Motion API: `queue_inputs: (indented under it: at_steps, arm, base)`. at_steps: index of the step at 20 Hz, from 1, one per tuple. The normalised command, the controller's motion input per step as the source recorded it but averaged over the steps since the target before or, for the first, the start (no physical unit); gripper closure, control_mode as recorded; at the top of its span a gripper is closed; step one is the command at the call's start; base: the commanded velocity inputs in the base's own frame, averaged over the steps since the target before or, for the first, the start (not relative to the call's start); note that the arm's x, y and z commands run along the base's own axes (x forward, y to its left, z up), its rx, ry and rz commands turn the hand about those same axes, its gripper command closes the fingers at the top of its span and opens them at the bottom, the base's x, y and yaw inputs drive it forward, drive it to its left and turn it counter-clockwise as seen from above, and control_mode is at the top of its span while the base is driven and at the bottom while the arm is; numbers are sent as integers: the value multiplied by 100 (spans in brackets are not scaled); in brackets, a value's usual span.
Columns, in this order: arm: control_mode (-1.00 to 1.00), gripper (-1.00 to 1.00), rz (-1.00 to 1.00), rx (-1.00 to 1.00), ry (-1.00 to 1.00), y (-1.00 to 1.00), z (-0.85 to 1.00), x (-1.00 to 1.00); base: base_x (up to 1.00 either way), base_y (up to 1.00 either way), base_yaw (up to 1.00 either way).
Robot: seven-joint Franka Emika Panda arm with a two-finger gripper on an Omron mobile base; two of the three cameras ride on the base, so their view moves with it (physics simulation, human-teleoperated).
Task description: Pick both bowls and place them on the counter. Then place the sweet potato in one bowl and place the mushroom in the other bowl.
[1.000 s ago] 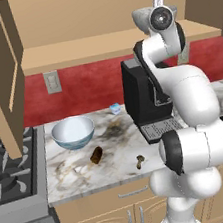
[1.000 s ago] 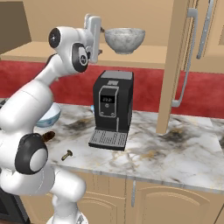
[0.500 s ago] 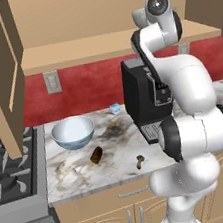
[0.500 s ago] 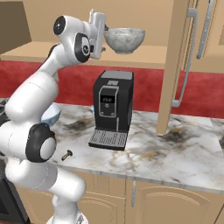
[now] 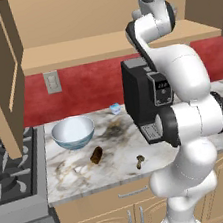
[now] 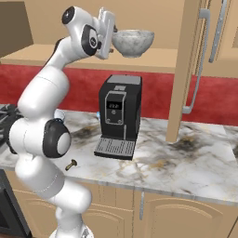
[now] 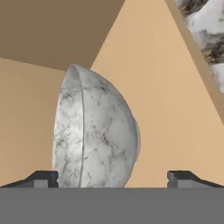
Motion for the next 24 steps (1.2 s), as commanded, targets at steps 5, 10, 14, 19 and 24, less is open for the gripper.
queue_inputs:
  at_steps: [5,10,14,19,24]
  arm:
    - [-100,-100,0,1,5,-4,-5,22]
    - [-100,-100,0,0,4,-6,-16,18]
    - [-100,-100,0,0,6,-6,-16,14]
    - [-100,-100,0,0,0,-7,-9,15]
    - [-100,-100,0,0,1,-8,0,20]
  base:
    - [0,0,0]
    - [0,0,0]
    - [0,0,0]
    - [0,0,0]
    - [0,0,0]
